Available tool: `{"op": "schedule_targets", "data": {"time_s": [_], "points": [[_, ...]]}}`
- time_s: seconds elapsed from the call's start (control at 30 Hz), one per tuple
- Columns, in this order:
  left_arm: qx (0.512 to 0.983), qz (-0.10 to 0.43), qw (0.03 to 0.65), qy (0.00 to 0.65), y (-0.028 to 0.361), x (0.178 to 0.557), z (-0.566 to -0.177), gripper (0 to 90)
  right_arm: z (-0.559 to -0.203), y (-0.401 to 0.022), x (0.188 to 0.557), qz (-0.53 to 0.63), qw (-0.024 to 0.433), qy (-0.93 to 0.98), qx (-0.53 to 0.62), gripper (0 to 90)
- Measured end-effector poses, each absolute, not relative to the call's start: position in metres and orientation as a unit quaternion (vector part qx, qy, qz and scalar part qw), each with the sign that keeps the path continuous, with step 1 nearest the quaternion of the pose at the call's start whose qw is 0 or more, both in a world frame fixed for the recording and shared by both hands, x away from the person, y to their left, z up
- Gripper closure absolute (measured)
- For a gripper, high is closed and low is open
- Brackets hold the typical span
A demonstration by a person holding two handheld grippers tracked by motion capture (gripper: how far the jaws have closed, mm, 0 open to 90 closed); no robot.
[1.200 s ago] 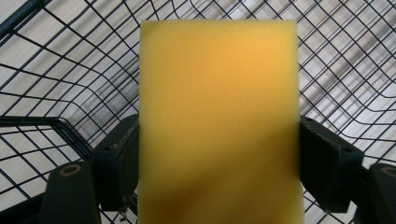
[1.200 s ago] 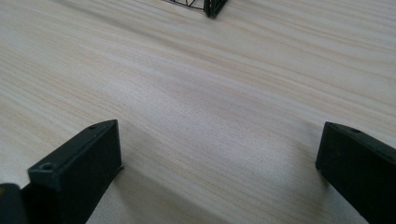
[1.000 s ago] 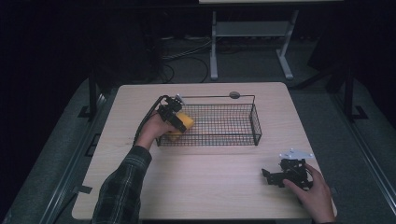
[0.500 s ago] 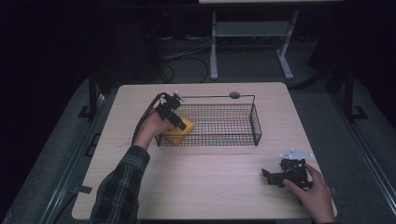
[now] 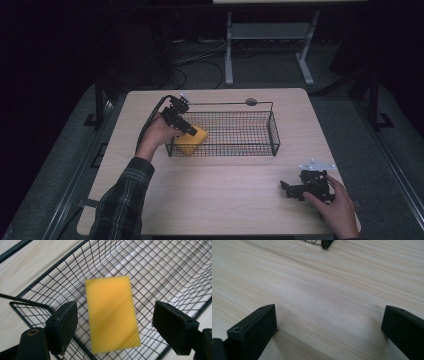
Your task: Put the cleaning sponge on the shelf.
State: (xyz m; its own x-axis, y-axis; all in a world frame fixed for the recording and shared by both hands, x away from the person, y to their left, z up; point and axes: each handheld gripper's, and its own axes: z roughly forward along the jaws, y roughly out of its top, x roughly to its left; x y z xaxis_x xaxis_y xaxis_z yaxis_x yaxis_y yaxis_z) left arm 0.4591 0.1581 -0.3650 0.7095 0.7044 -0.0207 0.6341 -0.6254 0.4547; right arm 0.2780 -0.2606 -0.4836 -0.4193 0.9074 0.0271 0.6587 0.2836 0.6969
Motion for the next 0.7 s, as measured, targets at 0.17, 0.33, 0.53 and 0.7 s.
{"op": "schedule_targets", "data": {"time_s": [0.17,0.33,0.53,0.7], "points": [[0.896,0.089,0.228,0.370,0.166,0.451,-0.357,19.9,-0.484,-0.261,0.278,0.323,0.192,0.778,0.503,0.0],[0.891,0.093,0.241,0.372,0.177,0.441,-0.353,19.9,-0.484,-0.261,0.278,0.324,0.192,0.778,0.503,0.0],[0.886,0.099,0.257,0.374,0.189,0.427,-0.348,20.0,-0.484,-0.261,0.278,0.324,0.192,0.778,0.503,0.0],[0.882,0.106,0.266,0.374,0.198,0.415,-0.344,20.0,-0.484,-0.261,0.278,0.324,0.192,0.778,0.503,0.0]]}}
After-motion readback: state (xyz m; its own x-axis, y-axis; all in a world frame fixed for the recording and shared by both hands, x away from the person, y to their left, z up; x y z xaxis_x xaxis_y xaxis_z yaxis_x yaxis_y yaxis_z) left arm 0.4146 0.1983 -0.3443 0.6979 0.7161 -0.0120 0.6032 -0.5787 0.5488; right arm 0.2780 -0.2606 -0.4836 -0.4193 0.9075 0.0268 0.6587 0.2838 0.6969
